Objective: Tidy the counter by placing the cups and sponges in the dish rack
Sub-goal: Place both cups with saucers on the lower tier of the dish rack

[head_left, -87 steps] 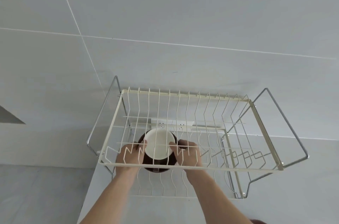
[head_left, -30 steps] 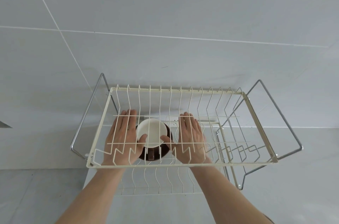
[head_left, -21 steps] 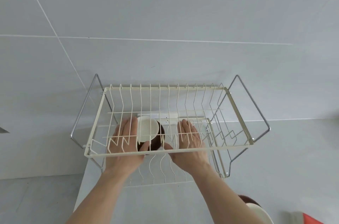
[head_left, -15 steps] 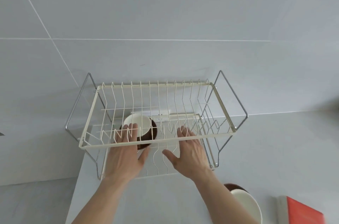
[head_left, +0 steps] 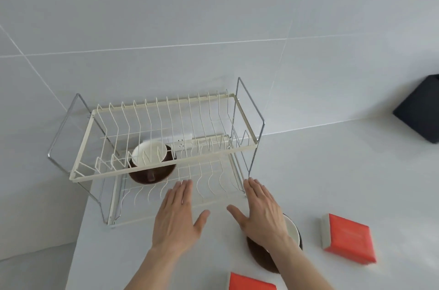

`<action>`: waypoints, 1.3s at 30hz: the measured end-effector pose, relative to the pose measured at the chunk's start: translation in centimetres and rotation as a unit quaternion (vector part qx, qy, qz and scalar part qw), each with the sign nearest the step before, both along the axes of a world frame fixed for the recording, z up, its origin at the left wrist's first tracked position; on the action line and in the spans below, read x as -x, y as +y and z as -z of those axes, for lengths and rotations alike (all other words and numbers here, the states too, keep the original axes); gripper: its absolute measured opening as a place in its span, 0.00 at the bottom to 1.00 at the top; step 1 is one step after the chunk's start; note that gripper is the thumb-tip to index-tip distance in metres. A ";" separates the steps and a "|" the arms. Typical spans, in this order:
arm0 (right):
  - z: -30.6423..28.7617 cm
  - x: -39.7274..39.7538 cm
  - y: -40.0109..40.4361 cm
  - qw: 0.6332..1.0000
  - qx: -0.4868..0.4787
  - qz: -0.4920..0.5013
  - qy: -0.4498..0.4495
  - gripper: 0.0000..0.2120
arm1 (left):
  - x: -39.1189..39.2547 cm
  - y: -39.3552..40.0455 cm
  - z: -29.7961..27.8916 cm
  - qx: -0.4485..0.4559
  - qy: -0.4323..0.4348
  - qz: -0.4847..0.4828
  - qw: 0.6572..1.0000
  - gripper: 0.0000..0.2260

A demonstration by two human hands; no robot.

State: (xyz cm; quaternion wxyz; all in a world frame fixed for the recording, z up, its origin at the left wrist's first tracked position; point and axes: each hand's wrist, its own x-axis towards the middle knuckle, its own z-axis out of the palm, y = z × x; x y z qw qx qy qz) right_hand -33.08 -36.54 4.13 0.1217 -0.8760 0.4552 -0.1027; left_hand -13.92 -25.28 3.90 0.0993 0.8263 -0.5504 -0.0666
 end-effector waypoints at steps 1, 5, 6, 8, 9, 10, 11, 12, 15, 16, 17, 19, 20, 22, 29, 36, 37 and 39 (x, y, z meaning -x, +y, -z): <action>0.1 1.0 0.1 1.000 -0.008 0.008 0.004 0.39 | 0.8 -0.2 0.1 -0.001 0.009 0.006 1.000 0.41; 0.6 4.8 0.1 0.997 -0.045 0.064 0.000 0.38 | 3.9 -1.0 0.5 -0.018 0.031 0.036 0.999 0.41; 0.7 5.6 0.1 0.995 -0.055 0.083 -0.007 0.38 | 4.6 -1.2 0.6 -0.024 0.038 0.041 0.998 0.41; 1.0 7.1 0.1 0.990 -0.078 0.116 -0.015 0.38 | 5.9 -1.7 0.9 -0.033 0.057 0.044 0.997 0.39; 1.1 7.7 0.1 0.987 -0.090 0.129 -0.014 0.38 | 6.6 -2.0 1.0 -0.038 0.070 0.046 0.996 0.38; 1.2 8.3 0.1 0.985 -0.103 0.140 -0.012 0.39 | 7.2 -2.3 1.2 -0.044 0.084 0.047 0.994 0.37; 1.4 8.9 0.0 0.982 -0.115 0.152 -0.014 0.39 | 7.8 -2.5 1.3 -0.050 0.100 0.046 0.993 0.37; 1.5 9.5 0.0 0.978 -0.127 0.165 -0.018 0.40 | 8.4 -2.8 1.3 -0.056 0.115 0.043 0.991 0.38; 1.8 10.8 0.0 0.965 -0.164 0.203 -0.034 0.39 | 10.1 -3.6 1.6 -0.081 0.163 0.031 0.983 0.37; 2.0 11.1 -0.1 0.959 -0.181 0.214 -0.037 0.39 | 10.6 -3.9 1.7 -0.092 0.179 0.027 0.979 0.37; 2.2 11.4 -0.1 0.953 -0.200 0.223 -0.039 0.39 | 11.1 -4.2 1.9 -0.101 0.196 0.021 0.975 0.38; 2.5 12.0 -0.2 0.944 -0.228 0.234 -0.037 0.39 | 12.0 -4.6 2.3 -0.116 0.237 0.001 0.965 0.39; 2.7 12.3 -0.2 0.942 -0.236 0.234 -0.036 0.39 | 12.3 -4.8 2.5 -0.122 0.261 -0.011 0.958 0.39; 3.0 12.6 -0.2 0.935 -0.258 0.241 -0.039 0.38 | 12.9 -5.0 2.9 -0.134 0.304 -0.039 0.942 0.40; 4.3 12.8 -0.7 0.898 -0.322 0.287 -0.088 0.30 | 13.6 -5.2 3.9 -0.173 0.422 -0.132 0.880 0.35; 3.7 12.7 -0.9 0.863 -0.351 0.323 -0.164 0.20 | 13.4 -4.6 4.0 -0.172 0.508 -0.197 0.821 0.39; 3.5 12.7 -0.9 0.860 -0.356 0.324 -0.168 0.20 | 13.2 -4.5 4.4 -0.171 0.517 -0.200 0.815 0.37; 3.4 12.8 -1.1 0.856 -0.364 0.325 -0.171 0.19 | 13.0 -4.3 4.8 -0.168 0.531 -0.201 0.806 0.34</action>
